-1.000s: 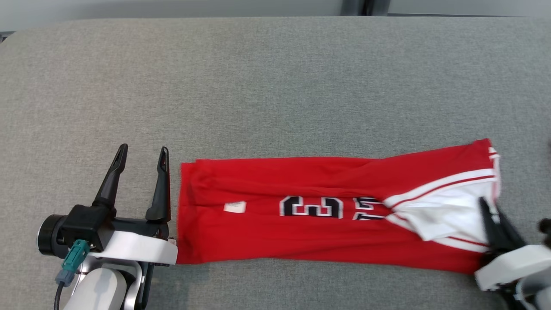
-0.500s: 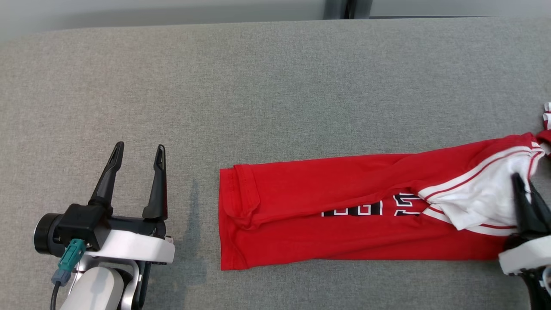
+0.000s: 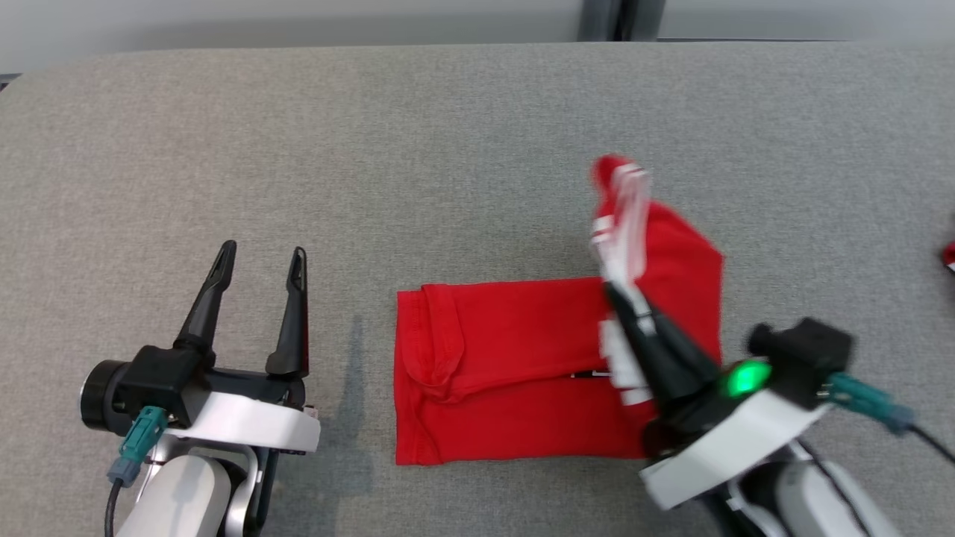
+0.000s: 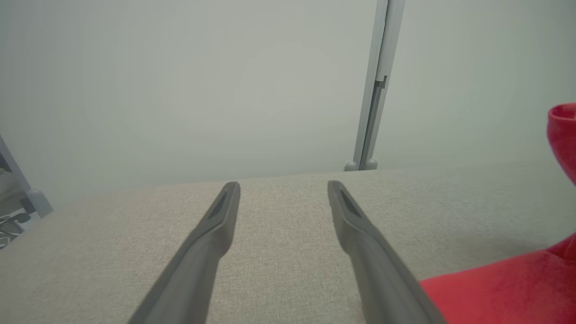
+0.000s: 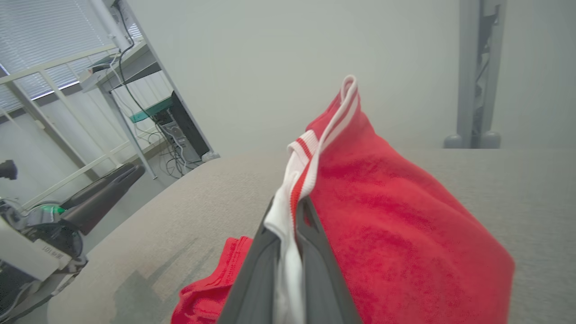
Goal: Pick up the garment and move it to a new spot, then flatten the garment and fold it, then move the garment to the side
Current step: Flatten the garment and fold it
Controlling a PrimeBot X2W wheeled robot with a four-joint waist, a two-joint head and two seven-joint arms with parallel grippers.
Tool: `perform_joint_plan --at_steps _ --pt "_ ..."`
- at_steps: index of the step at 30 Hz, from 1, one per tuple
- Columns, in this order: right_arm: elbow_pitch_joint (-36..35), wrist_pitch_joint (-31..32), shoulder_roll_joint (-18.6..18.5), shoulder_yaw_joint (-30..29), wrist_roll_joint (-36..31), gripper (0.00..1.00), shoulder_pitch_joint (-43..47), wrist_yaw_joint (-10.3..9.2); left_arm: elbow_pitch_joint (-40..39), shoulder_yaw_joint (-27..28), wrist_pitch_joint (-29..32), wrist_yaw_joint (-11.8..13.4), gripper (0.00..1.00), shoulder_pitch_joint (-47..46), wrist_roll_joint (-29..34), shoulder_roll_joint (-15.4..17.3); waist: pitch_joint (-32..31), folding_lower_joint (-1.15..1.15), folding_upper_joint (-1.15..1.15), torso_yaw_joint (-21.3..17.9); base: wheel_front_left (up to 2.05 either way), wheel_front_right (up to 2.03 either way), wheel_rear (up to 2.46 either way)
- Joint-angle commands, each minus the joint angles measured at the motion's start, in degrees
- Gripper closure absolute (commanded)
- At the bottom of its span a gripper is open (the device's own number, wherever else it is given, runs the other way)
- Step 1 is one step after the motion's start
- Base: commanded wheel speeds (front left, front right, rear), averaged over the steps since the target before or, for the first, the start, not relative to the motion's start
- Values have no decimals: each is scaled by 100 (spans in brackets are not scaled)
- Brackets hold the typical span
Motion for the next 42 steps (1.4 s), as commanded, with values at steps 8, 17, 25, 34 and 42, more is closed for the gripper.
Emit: perform_joint_plan --at_steps 8,17,25,34,42 --pt "780 -156 405 1302 278 100 -690 0 107 -74 -20 -136 0 -170 80 -145 44 0 0 298 0 0 0" --pt "2290 -656 643 2139 636 100 -1442 1 232 -112 -20 -299 0 -291 157 -321 213 0 0 523 0 0 0" --pt "2588 -1098 696 2817 1203 0 -1847 1 308 13 -21 -372 0 -348 264 -395 335 0 0 437 0 0 0" --pt "1521 -1569 125 1296 691 0 -1581 0 317 207 -21 -365 0 -278 329 -378 274 0 0 183 0 0 0" --pt "753 -1459 -84 -602 -254 0 -683 0 215 455 -21 -243 0 -102 309 -351 90 0 0 -46 0 0 0"
